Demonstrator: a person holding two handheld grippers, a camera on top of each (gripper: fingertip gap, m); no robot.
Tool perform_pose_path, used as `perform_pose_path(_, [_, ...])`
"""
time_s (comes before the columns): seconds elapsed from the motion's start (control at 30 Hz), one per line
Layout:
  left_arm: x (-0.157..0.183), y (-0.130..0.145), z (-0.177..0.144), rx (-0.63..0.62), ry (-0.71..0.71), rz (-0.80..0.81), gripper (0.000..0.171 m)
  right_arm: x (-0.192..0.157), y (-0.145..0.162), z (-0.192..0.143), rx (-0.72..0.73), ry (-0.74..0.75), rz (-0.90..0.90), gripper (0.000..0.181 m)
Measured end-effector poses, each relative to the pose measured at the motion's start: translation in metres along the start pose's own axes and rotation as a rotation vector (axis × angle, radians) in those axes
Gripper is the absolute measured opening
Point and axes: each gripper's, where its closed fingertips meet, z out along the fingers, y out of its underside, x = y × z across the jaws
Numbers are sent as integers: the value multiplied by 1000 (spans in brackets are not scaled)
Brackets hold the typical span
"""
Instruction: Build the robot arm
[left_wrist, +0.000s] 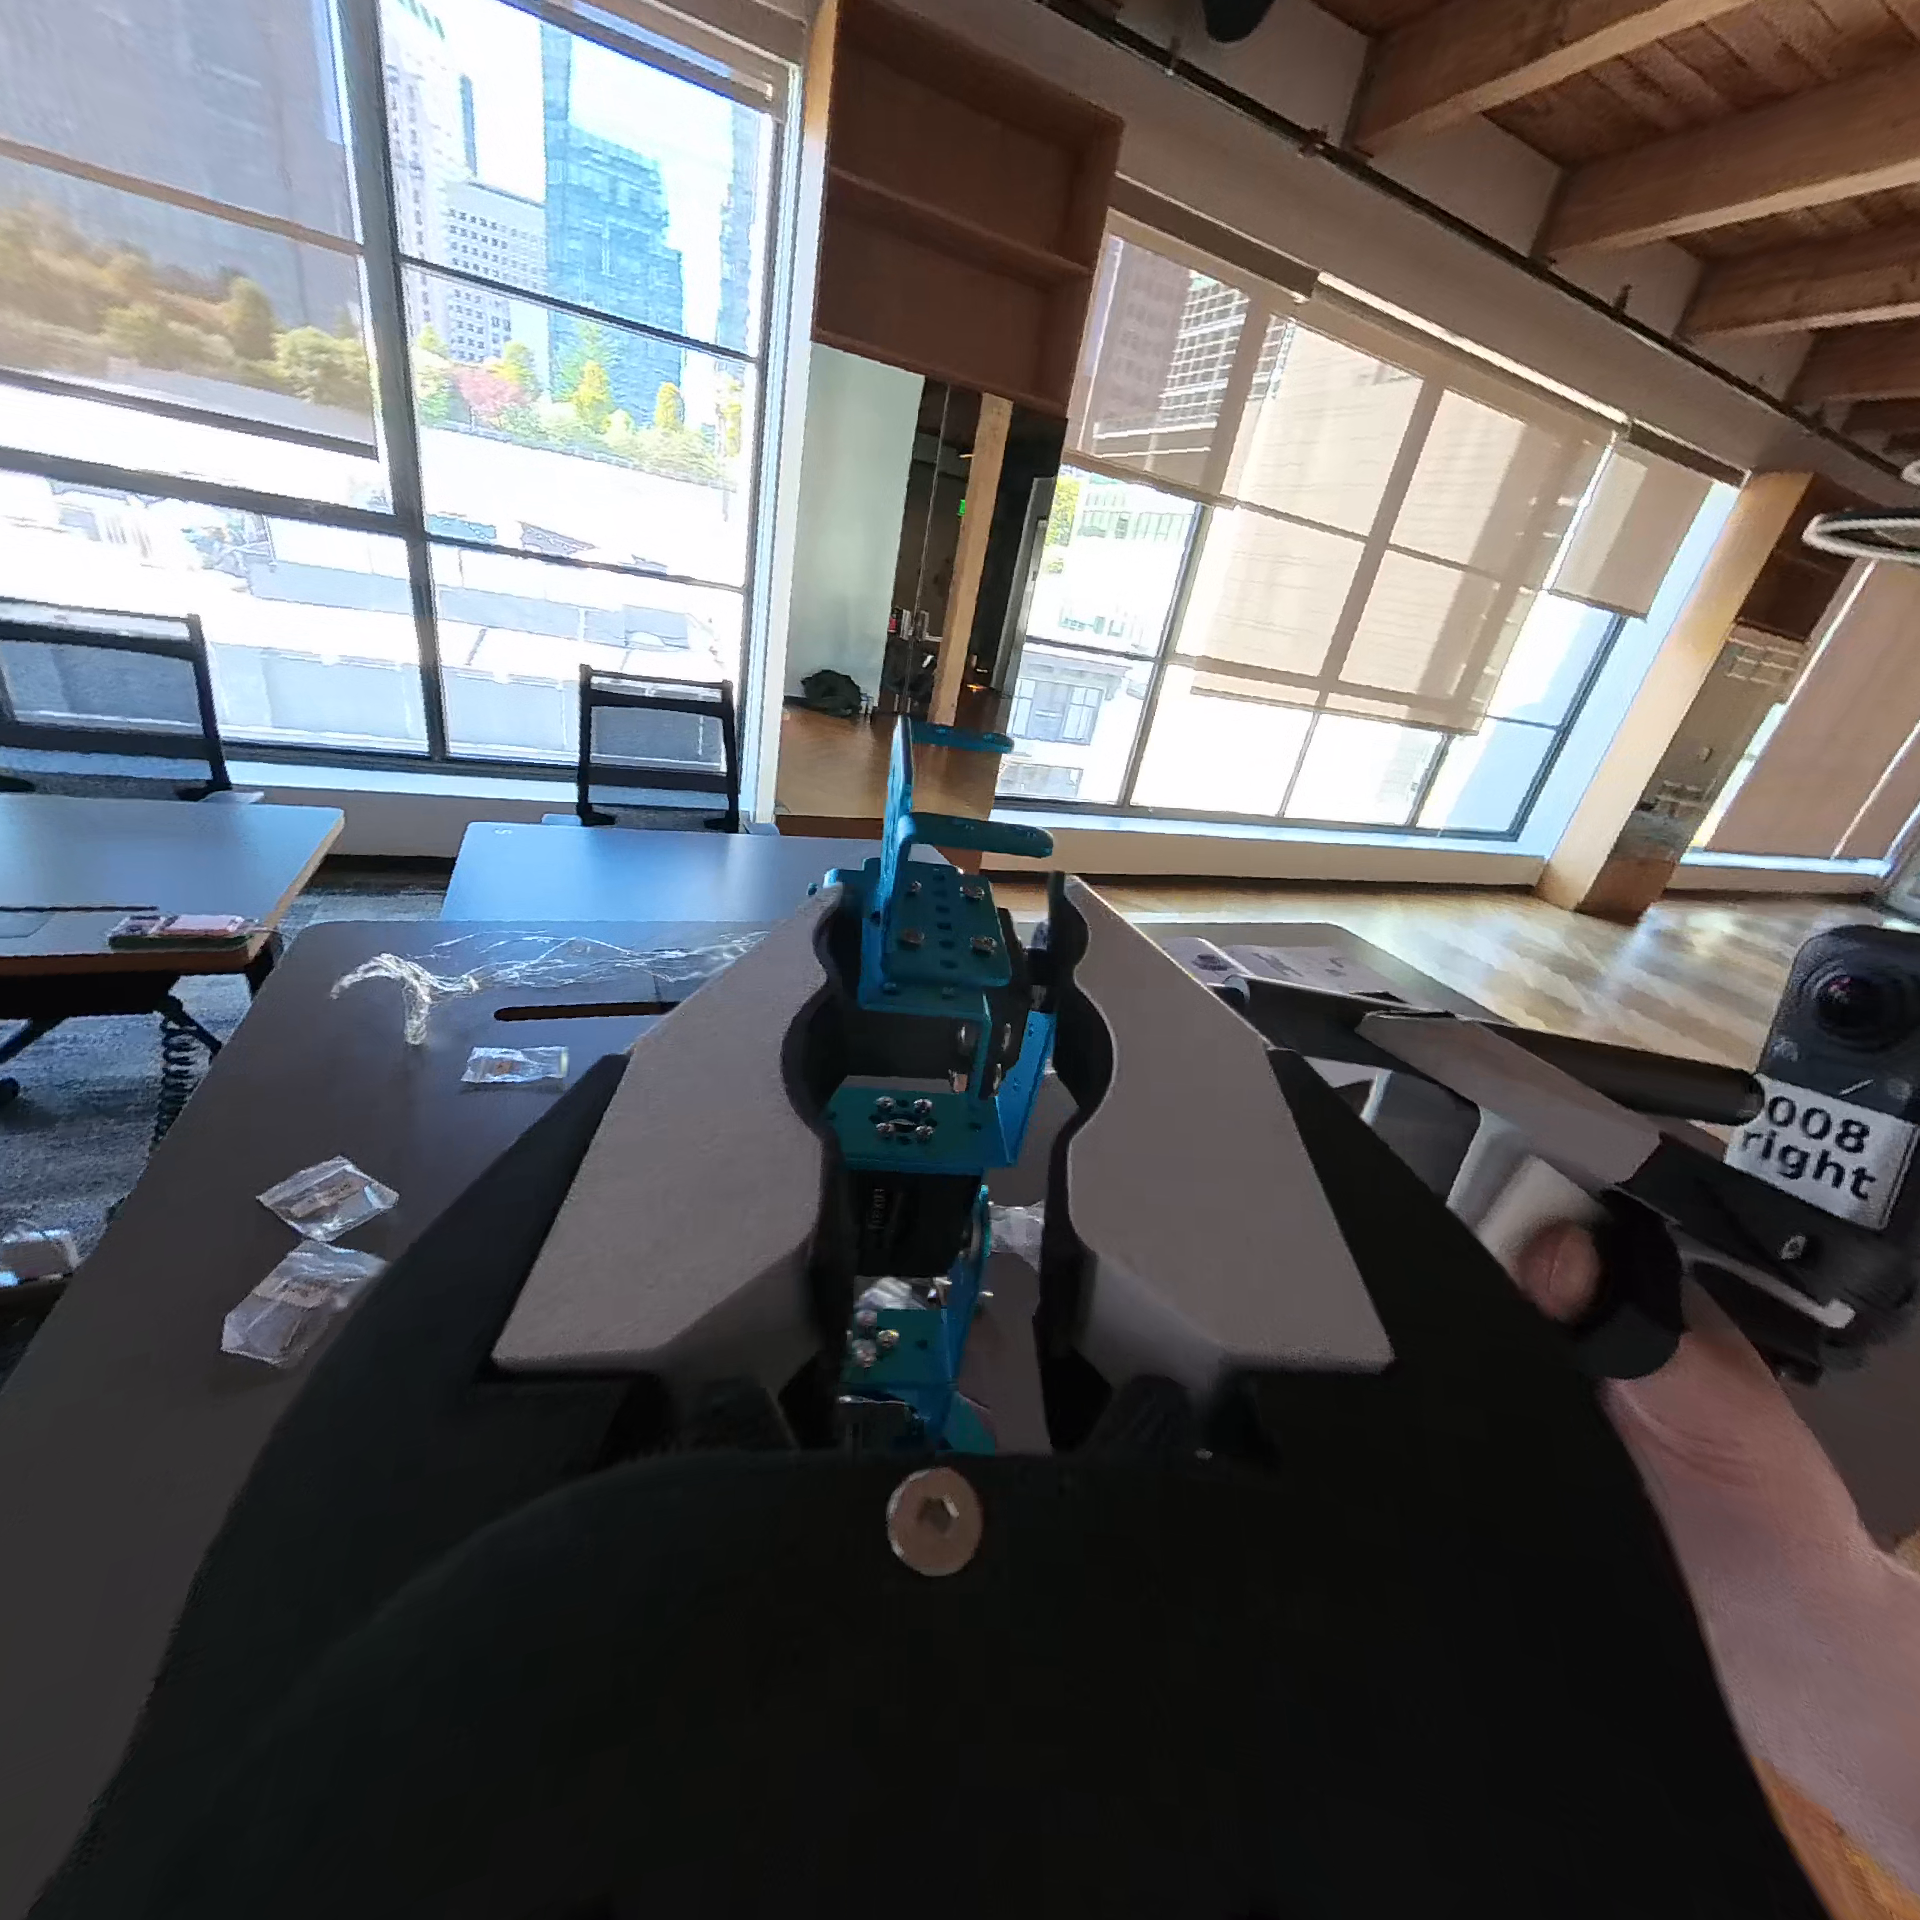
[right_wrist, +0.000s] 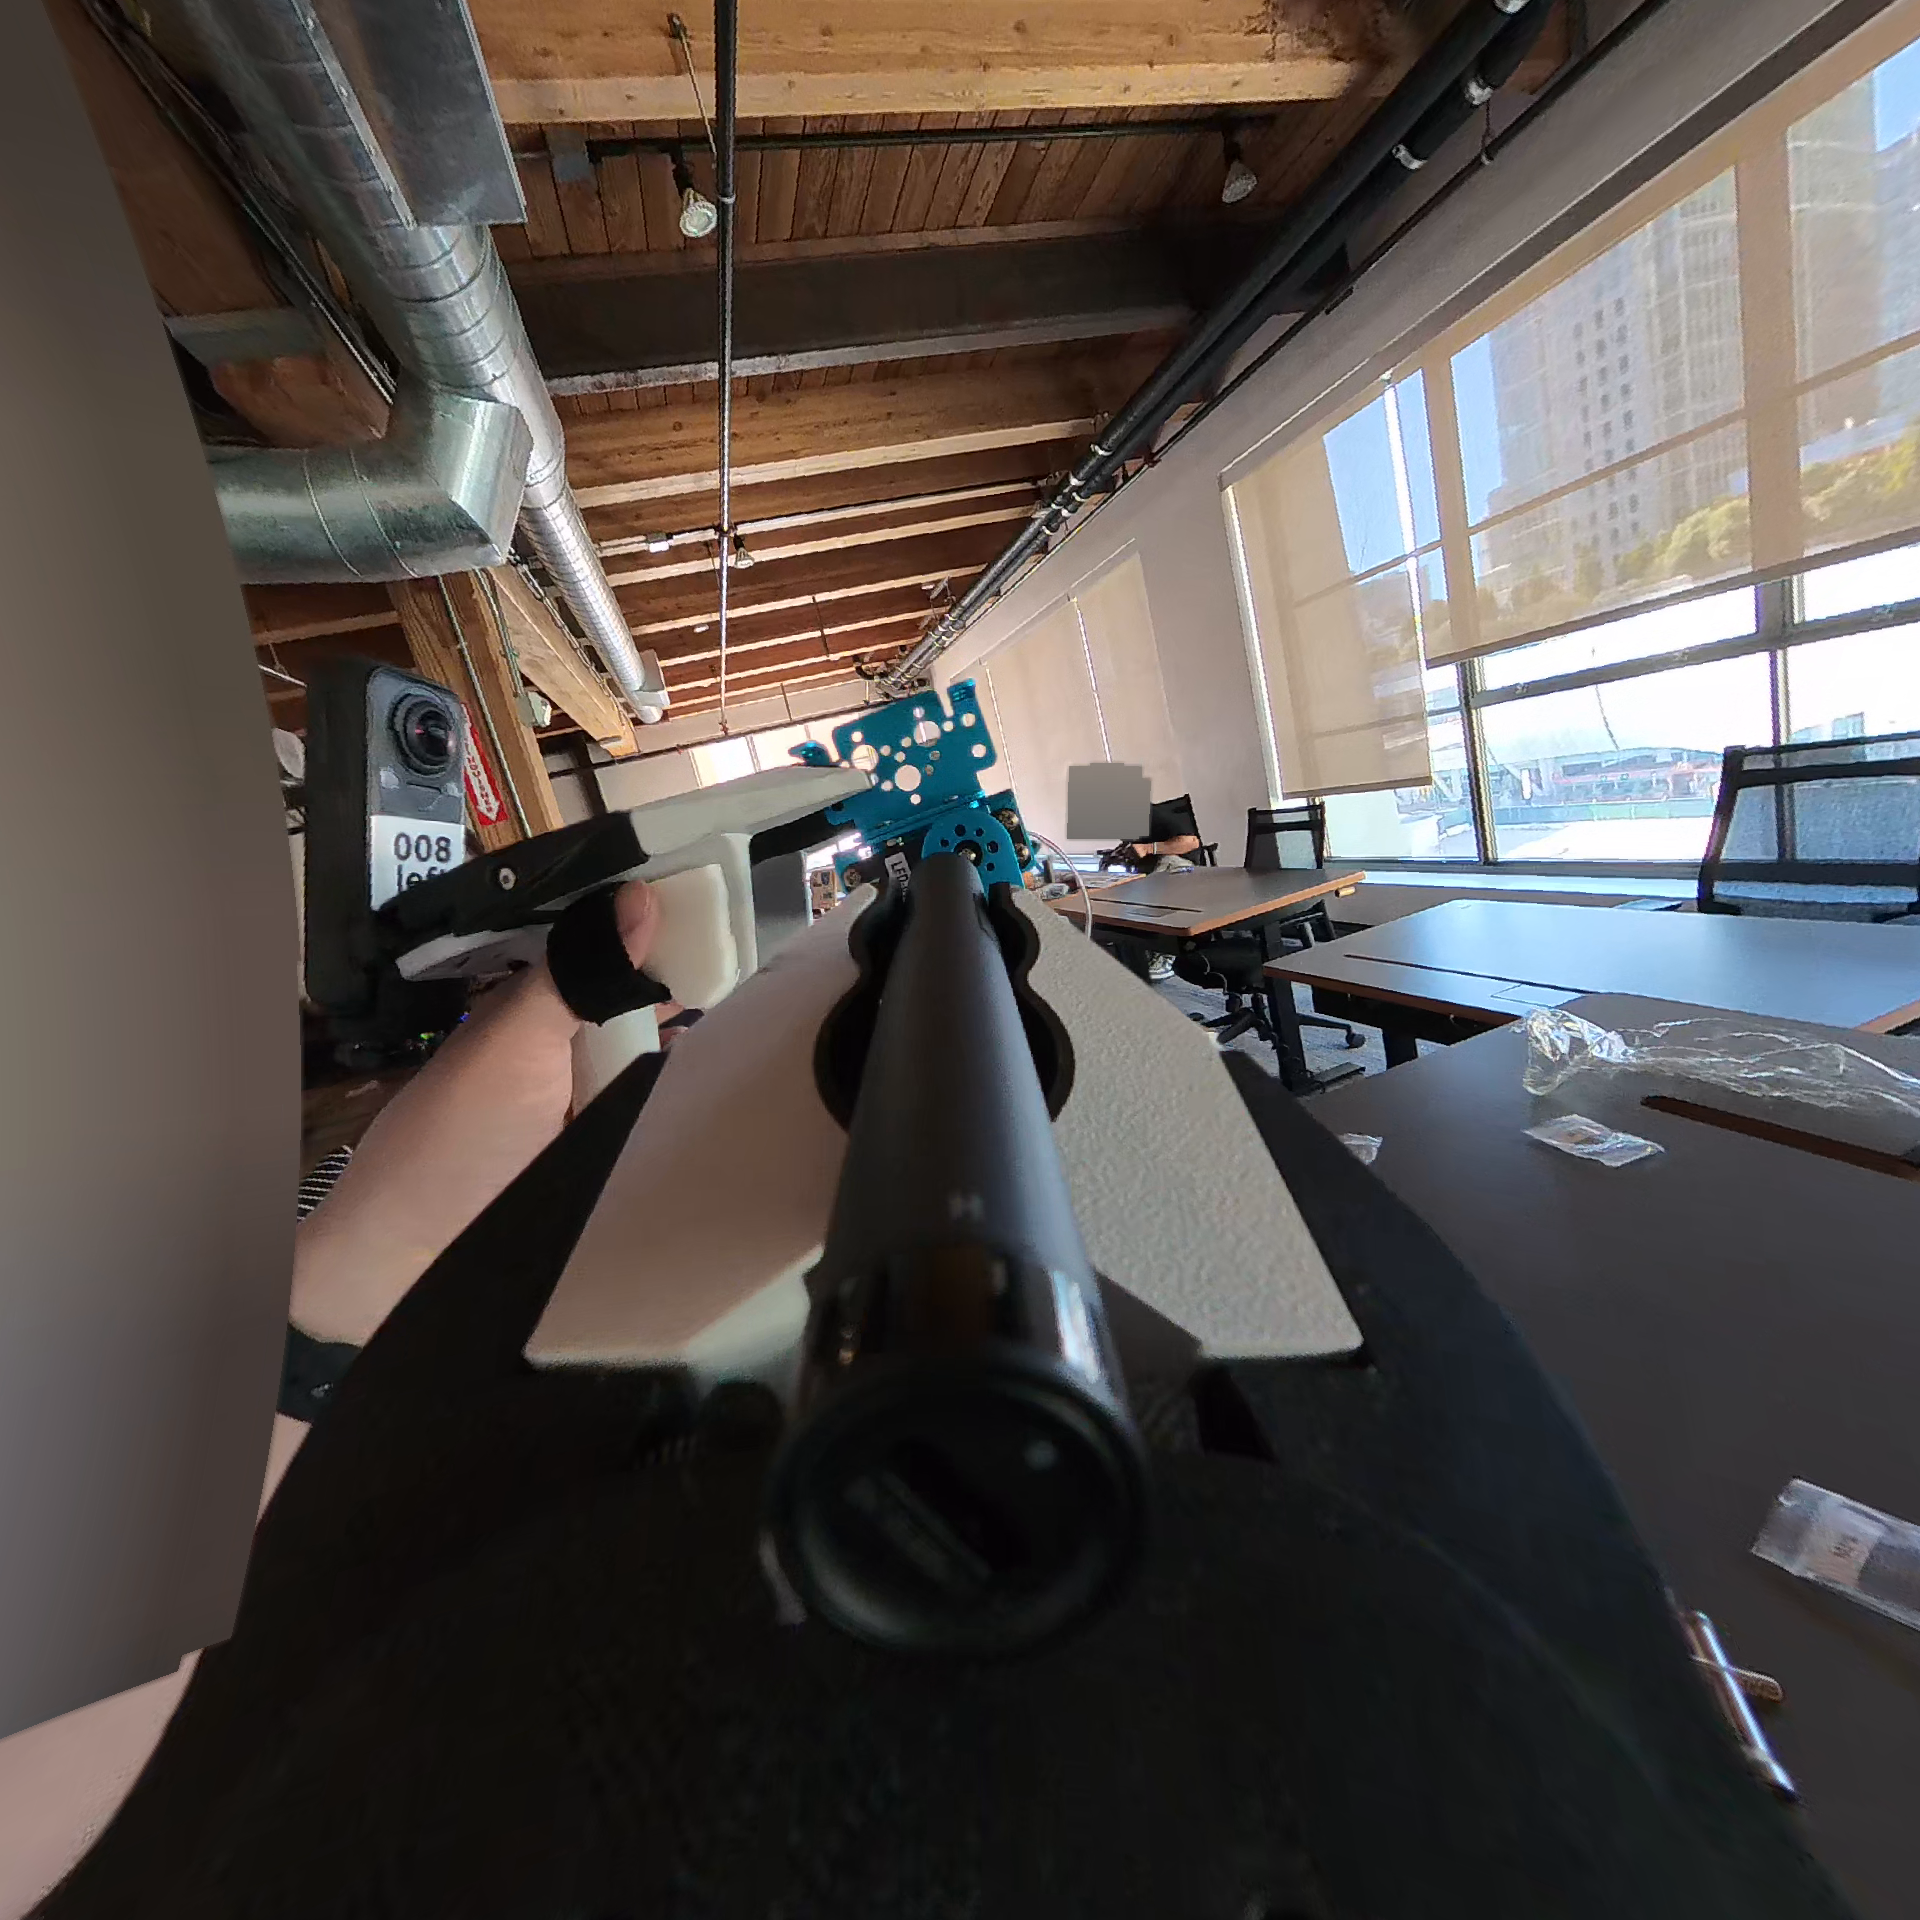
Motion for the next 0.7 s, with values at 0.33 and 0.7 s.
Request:
perform_pose_path(0.33, [47, 17, -50, 5, 50, -42, 18, 0, 3, -1, -14, 1, -22, 17])
perform_pose_path(0.7, [66, 51, -8, 73, 569, -733, 38, -2, 3, 0, -36, 13, -43, 17])
